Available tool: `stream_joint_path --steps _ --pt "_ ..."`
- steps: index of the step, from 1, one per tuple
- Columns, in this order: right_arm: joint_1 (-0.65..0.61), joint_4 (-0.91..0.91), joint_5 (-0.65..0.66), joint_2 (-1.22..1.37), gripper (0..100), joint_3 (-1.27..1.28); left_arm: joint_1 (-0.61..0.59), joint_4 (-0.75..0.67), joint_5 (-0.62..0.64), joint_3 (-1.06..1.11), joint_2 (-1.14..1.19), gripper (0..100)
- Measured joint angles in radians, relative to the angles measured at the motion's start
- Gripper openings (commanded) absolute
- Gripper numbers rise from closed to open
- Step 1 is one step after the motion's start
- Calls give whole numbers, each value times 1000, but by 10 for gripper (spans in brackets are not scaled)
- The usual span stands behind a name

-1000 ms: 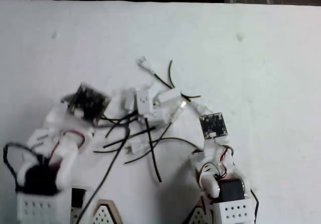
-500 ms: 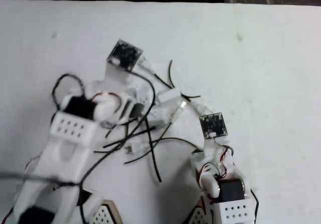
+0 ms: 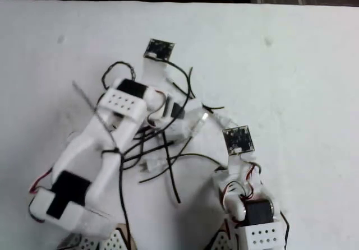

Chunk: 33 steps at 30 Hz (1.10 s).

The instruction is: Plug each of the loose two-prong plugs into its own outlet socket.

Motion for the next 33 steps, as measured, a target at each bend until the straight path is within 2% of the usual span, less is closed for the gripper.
stream_joint_path --steps 7,10,14,18,25,30,33 --pt "0 0 0 0 18 0 -69 -34 0 -8 83 302" --pt "0 0 0 0 18 0 -104 -34 -3 -8 83 196" --pt "0 0 0 0 18 0 -133 -34 -117 -8 83 72" --pt "0 0 0 0 18 0 -152 -29 -233 -8 83 64" --pt "0 0 0 0 18 0 -198 -3 -298 -8 83 63" --pt "0 0 0 0 18 0 -206 60 -500 -8 71 60" --pt "0 0 0 0 18 0 -206 120 -551 9 9 60"
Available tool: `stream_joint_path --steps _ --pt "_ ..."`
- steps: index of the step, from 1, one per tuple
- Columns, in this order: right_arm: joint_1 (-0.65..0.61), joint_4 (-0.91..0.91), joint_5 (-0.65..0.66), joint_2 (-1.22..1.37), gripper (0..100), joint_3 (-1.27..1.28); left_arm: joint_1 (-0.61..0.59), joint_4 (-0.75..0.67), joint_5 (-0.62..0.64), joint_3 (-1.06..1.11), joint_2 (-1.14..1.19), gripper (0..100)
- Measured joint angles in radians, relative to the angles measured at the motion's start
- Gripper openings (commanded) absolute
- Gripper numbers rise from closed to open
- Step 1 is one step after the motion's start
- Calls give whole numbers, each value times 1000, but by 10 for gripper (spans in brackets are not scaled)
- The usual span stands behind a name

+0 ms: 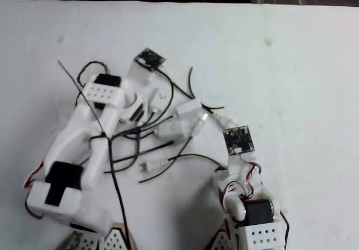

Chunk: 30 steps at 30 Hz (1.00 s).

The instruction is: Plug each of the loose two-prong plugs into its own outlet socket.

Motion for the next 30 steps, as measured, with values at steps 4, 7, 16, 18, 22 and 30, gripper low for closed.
stream_joint_path --steps 4,7,16,18,22,30 --pt "0 0 0 0 18 0 0 64 -91 74 -157 60" --pt "0 0 0 0 18 0 0 81 -166 172 -285 60" --pt "0 0 0 0 18 0 -9 -75 -262 531 -459 176" --pt "0 0 0 0 18 0 -18 -121 -262 591 -463 238" --pt "0 0 0 0 18 0 -86 -195 -262 624 -468 299" --pt "0 0 0 0 18 0 -278 -316 -269 609 -468 310"
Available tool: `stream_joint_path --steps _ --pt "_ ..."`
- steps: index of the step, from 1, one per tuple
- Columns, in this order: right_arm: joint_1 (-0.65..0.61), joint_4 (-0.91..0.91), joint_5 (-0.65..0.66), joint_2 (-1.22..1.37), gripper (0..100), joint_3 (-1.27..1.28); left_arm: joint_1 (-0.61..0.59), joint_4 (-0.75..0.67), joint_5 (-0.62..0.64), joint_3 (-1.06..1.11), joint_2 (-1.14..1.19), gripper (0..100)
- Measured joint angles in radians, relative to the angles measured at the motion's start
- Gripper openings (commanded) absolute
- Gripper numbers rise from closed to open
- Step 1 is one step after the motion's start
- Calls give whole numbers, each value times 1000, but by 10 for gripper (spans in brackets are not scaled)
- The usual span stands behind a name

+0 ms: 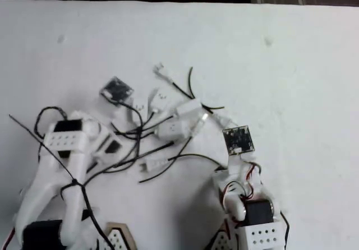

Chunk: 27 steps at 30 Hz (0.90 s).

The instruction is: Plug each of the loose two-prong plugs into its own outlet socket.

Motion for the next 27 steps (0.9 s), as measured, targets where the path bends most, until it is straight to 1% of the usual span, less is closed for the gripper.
stream_joint_path --steps 6,8,11,15,17,19,23,25,27 --pt "0 0 0 0 18 0 -51 -3 -54 -32 0 309" --pt "0 0 0 0 18 0 -68 15 -60 -51 0 309" --pt "0 0 0 0 18 0 -78 98 -68 -95 0 309" --pt "0 0 0 0 18 0 -78 282 -141 -169 0 306" --pt "0 0 0 0 18 0 -68 356 -158 -192 0 306" --pt "0 0 0 0 18 0 -66 385 -166 -193 0 306" --pt "0 0 0 0 18 0 -66 370 -170 -163 0 306" --pt "0 0 0 0 18 0 -66 319 -170 -110 -2 306" --pt "0 0 0 0 18 0 -66 238 -170 -54 -2 306"
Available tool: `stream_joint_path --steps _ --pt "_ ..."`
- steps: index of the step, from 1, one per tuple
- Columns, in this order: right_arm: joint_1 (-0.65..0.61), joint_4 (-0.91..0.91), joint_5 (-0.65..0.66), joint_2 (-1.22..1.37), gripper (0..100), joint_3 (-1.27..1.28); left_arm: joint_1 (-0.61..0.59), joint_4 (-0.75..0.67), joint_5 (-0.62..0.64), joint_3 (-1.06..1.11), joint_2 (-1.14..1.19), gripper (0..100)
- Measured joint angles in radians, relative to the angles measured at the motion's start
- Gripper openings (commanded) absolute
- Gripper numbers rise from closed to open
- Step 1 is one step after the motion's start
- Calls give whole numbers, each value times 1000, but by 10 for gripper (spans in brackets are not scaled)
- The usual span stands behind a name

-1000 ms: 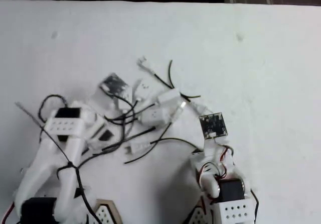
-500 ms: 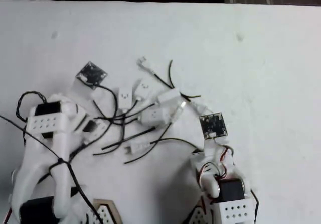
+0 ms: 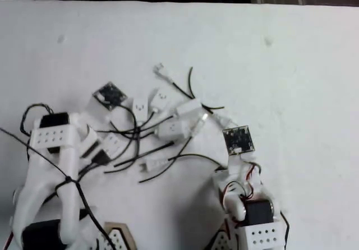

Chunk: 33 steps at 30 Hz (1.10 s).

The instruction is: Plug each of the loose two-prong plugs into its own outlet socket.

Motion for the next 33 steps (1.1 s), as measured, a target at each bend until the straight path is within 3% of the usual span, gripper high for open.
stream_joint_path --steps 4,8,15,21,28,33 --pt "0 0 0 0 18 0 0 -172 0 112 0 303" --pt "0 0 0 0 18 0 0 -259 3 178 0 221" --pt "0 0 0 0 18 0 37 -278 25 189 0 134" --pt "0 0 0 0 18 0 169 -275 91 189 0 98" --pt "0 0 0 0 18 0 321 -275 239 180 0 114" --pt "0 0 0 0 18 0 331 -256 310 173 0 289"
